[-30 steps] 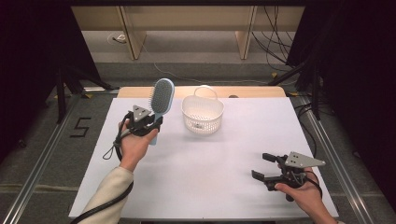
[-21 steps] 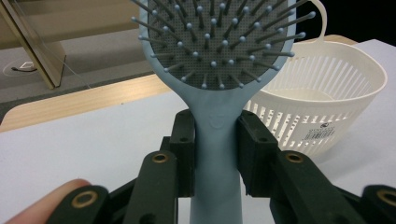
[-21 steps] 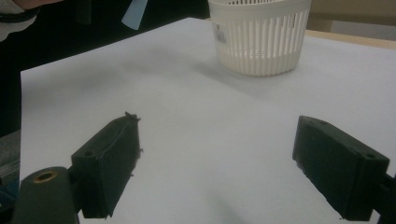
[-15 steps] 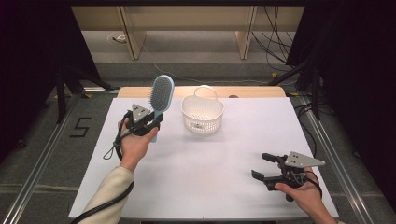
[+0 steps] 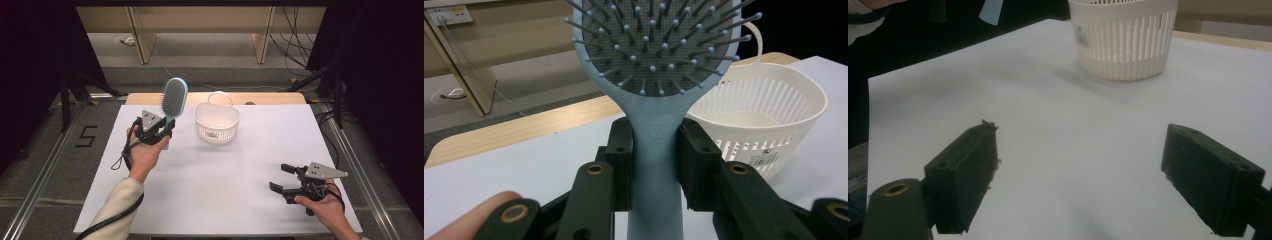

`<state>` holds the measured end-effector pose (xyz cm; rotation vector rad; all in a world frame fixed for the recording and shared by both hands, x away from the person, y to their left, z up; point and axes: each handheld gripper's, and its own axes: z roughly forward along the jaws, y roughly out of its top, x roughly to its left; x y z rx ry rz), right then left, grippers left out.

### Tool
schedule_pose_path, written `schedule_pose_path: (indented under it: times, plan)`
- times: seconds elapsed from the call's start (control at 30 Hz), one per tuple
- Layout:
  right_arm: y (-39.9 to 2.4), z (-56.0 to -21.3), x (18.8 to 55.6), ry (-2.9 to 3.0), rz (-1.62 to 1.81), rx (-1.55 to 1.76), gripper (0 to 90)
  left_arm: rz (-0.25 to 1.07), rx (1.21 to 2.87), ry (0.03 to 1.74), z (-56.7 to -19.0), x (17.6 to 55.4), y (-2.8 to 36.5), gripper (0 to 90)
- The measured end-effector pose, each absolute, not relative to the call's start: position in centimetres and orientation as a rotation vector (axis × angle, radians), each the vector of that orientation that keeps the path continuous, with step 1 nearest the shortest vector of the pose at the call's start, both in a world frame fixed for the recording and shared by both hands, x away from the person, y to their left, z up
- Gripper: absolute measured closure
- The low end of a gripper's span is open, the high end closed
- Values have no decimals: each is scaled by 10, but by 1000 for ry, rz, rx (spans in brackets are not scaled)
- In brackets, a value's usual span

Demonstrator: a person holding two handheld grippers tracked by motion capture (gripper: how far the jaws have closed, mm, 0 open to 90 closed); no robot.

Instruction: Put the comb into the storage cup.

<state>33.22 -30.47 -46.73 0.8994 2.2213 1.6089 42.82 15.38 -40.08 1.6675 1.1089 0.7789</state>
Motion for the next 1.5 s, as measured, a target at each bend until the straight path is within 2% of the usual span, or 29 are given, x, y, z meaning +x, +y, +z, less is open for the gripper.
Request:
schedule_pose_path:
  times: [1.5]
  plan:
    - [-306,-468,333,2207,1600,908,159,787,1619,1047,-385,431,142,696]
